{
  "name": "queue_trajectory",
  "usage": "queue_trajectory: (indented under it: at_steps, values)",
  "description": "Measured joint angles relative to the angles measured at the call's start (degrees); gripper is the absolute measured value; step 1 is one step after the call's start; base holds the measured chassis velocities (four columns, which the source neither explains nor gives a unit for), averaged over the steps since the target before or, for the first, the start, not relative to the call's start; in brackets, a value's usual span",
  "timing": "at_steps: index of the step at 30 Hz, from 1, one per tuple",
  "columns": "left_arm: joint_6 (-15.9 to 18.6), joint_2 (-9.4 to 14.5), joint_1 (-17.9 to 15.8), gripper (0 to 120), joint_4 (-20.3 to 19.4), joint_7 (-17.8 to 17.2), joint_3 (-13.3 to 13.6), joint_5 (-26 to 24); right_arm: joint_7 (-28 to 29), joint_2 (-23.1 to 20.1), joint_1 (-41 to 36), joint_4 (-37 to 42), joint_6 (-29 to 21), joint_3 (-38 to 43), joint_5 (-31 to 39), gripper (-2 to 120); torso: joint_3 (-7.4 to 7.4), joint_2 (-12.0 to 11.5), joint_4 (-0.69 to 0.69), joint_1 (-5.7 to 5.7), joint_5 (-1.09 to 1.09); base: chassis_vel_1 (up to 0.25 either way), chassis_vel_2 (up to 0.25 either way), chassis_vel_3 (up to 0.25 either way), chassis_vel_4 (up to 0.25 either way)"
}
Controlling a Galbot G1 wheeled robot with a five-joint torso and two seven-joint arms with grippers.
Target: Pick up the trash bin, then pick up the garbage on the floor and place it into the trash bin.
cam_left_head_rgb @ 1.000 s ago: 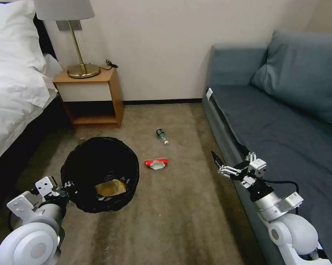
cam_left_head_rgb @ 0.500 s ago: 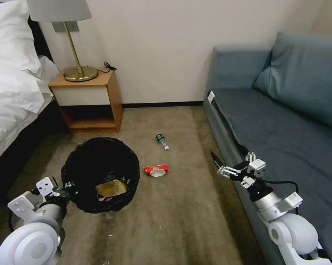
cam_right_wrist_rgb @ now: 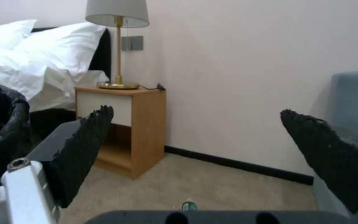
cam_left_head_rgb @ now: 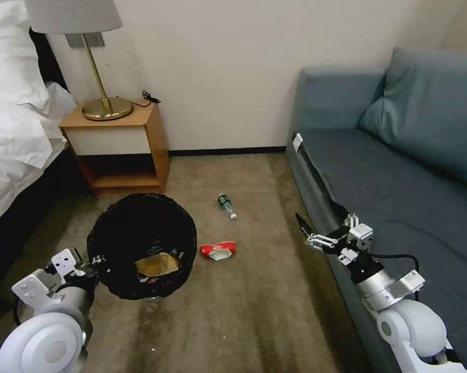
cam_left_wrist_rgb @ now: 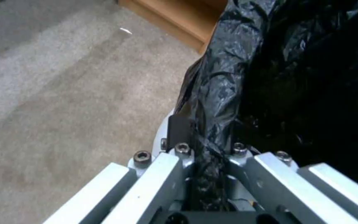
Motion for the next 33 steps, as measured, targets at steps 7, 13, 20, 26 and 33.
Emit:
queue_trajectory:
  at_steps: [7,13,20,26,33]
  values:
    - [0.0,0.1,-0.2,1,0.1,0.0,-0.1,-0.1,-0.2,0.0,0.3,-0.2,0.1,-0.3,0.0,100,0.0,0.0,0.0,0.0,0.0,-0.101,0.101,0.106,-0.109]
    - [0.0,0.1,-0.4,1,0.1,0.0,-0.1,-0.2,-0.3,0.1,0.5,-0.7,0.1,-0.5,-0.1,100,0.0,0.0,0.0,0.0,0.0,-0.093,0.08,0.09,-0.083]
    - [0.0,0.2,-0.4,1,0.1,-0.1,-0.2,-0.2,-0.7,0.5,0.7,-1.6,0.3,-0.8,-0.5,100,0.0,0.0,0.0,0.0,-0.01,-0.093,0.103,0.096,-0.102]
    - [0.0,0.5,-0.2,1,0.1,-0.1,-0.1,0.0,-1.5,1.1,0.8,-2.9,1.0,-1.5,-1.3,100,0.0,0.0,0.0,0.0,-0.01,-0.104,0.102,0.12,-0.094]
    - [0.0,1.2,-0.4,1,0.0,-0.1,-0.2,0.0,-1.6,1.0,1.3,-4.5,1.3,-2.0,-1.6,100,0.0,0.0,-0.01,0.0,0.0,-0.096,0.087,0.088,-0.085]
